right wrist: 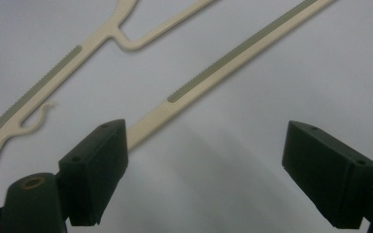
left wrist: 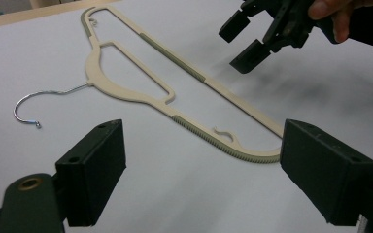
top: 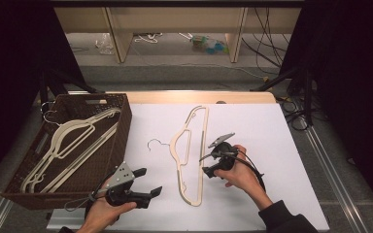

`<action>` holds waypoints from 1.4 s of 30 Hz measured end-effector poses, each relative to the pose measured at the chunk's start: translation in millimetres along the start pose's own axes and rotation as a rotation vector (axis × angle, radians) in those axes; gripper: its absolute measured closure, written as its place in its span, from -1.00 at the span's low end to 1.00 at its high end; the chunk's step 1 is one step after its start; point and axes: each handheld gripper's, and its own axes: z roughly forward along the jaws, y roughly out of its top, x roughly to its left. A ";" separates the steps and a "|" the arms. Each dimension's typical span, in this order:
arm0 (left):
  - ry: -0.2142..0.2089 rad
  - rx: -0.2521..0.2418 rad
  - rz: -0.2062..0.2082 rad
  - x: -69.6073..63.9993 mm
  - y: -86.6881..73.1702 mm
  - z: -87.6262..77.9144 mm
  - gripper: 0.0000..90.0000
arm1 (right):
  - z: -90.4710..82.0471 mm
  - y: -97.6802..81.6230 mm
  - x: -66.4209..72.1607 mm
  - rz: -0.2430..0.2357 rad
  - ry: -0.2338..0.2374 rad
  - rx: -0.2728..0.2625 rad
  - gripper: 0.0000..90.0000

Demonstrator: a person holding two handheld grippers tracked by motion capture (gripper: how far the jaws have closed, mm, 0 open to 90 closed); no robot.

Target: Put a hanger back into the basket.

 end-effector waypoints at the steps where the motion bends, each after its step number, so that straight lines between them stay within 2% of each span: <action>1: 0.001 -0.001 -0.006 -0.2 -0.2 0.2 -0.63 | 0.0 0.0 0.0 0.000 0.000 0.000 -0.62; 2: 0.005 0.000 -0.003 0.1 -0.3 0.2 -0.63 | 4.7 5.7 -1.5 0.017 -0.001 0.017 -0.62; 4: 0.009 0.003 -0.003 0.0 -0.3 0.0 -0.63 | 6.4 7.4 -2.3 0.018 0.000 0.020 -0.61; 6: 0.008 0.005 0.013 1.1 0.0 0.1 -0.63 | 14.1 14.4 -2.9 0.032 -0.004 0.050 -0.61; 9: 0.006 0.009 0.015 0.8 -0.1 0.3 -0.63 | 21.6 22.8 -2.1 0.039 -0.001 0.069 -0.59; 10: 0.005 0.008 -0.001 -0.3 -0.5 0.6 -0.63 | 23.2 25.4 -1.5 0.049 0.004 0.077 -0.58; 11: 0.005 0.009 0.017 0.6 -0.1 0.3 -0.63 | 25.7 28.9 -1.5 0.046 0.002 0.090 -0.58; 13: 0.005 0.009 0.016 0.5 -0.1 0.4 -0.63 | 27.6 32.8 -1.0 0.047 0.000 0.109 -0.58; 14: 0.005 0.011 0.016 0.4 -0.4 0.7 -0.63 | 34.0 40.7 0.8 0.059 -0.012 0.128 -0.53; 16: 0.004 0.011 0.021 0.5 -0.5 0.6 -0.63 | 39.8 45.7 2.2 0.049 -0.012 0.152 -0.48; 19: 0.000 0.007 0.022 0.4 -0.8 0.1 -0.62 | 45.1 50.3 3.7 0.060 -0.022 0.173 -0.43; 20: -0.002 0.006 0.021 0.5 -0.7 -0.4 -0.63 | 49.0 53.8 5.5 0.054 -0.050 0.198 -0.41; 21: -0.002 0.006 0.021 0.5 -0.7 -0.4 -0.62 | 49.0 53.8 5.5 0.054 -0.050 0.198 -0.41; 22: -0.003 0.006 0.022 0.4 -0.8 -0.4 -0.63 | 52.5 54.7 6.9 0.055 -0.060 0.228 -0.41; 25: -0.004 0.007 0.024 0.7 -0.7 -0.5 -0.63 | 52.2 55.2 3.1 0.068 -0.045 0.238 -0.39; 28: -0.002 0.009 0.024 0.6 -0.7 0.1 -0.63 | 51.8 56.2 0.0 0.082 -0.044 0.240 -0.24; 32: -0.003 0.012 0.028 0.4 -1.0 0.1 -0.62 | 49.2 58.9 -3.2 0.084 -0.036 0.288 -0.10; 36: -0.005 0.020 0.032 0.5 -1.5 -0.1 -0.62 | 47.9 60.1 -10.6 0.053 -0.022 0.312 0.13; 37: -0.005 0.019 0.015 -0.6 -2.1 0.1 -0.62 | 47.7 60.6 -11.4 0.062 -0.019 0.324 0.18; 39: -0.008 0.019 0.037 0.0 -1.9 0.0 -0.62 | 46.9 60.9 -15.3 0.052 -0.013 0.343 0.21; 40: -0.009 0.021 0.038 -0.2 -2.1 0.0 -0.62 | 45.9 61.4 -15.7 0.078 -0.009 0.369 0.23; 42: -0.008 0.025 0.042 -0.4 -2.4 0.1 -0.62 | 45.0 60.1 -20.5 0.075 -0.002 0.376 0.28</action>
